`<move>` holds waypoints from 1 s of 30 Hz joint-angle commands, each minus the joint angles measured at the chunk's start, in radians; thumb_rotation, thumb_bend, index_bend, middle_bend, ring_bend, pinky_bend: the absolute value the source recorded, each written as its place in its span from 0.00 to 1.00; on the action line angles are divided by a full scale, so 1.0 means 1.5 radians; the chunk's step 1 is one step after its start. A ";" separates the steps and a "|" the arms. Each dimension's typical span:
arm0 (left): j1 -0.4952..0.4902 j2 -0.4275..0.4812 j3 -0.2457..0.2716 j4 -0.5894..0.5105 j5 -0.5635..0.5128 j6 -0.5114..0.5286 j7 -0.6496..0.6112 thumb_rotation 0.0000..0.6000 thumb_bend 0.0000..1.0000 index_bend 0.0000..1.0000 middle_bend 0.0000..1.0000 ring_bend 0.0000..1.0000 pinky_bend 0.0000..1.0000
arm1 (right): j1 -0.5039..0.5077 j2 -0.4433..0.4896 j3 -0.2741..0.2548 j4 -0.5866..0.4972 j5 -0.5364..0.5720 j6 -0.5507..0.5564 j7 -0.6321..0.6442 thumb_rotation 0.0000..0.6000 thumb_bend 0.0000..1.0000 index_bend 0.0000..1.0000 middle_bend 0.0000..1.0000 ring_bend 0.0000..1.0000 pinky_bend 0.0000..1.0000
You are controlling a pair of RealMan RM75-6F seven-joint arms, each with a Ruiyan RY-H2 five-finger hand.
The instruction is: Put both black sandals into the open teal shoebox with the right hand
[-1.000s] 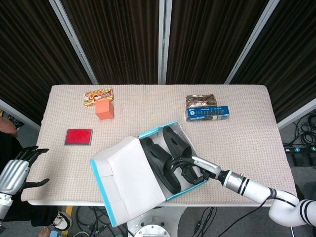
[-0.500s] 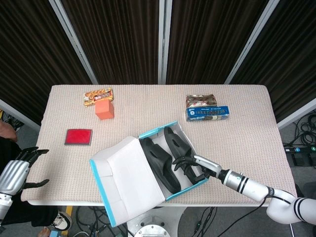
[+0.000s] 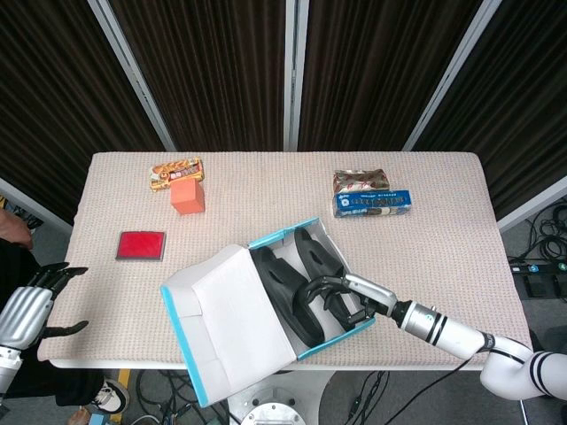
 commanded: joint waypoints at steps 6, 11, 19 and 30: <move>0.002 0.001 0.002 -0.002 0.001 0.001 0.004 1.00 0.02 0.19 0.24 0.11 0.14 | 0.029 -0.003 0.039 -0.007 0.057 -0.046 -0.029 1.00 0.47 0.25 0.33 0.23 0.39; 0.004 0.003 0.005 -0.002 0.000 0.001 0.003 1.00 0.02 0.19 0.24 0.11 0.14 | 0.040 -0.036 0.053 0.020 0.099 -0.097 -0.056 1.00 0.48 0.25 0.32 0.23 0.39; 0.005 0.003 0.005 -0.001 0.000 0.001 0.002 1.00 0.02 0.19 0.24 0.11 0.14 | 0.049 -0.082 0.066 0.075 0.148 -0.158 -0.055 1.00 0.47 0.25 0.32 0.23 0.39; 0.011 0.007 0.007 0.002 -0.001 0.007 -0.003 1.00 0.02 0.19 0.24 0.11 0.14 | 0.056 -0.123 0.062 0.136 0.140 -0.180 0.008 1.00 0.47 0.25 0.32 0.23 0.39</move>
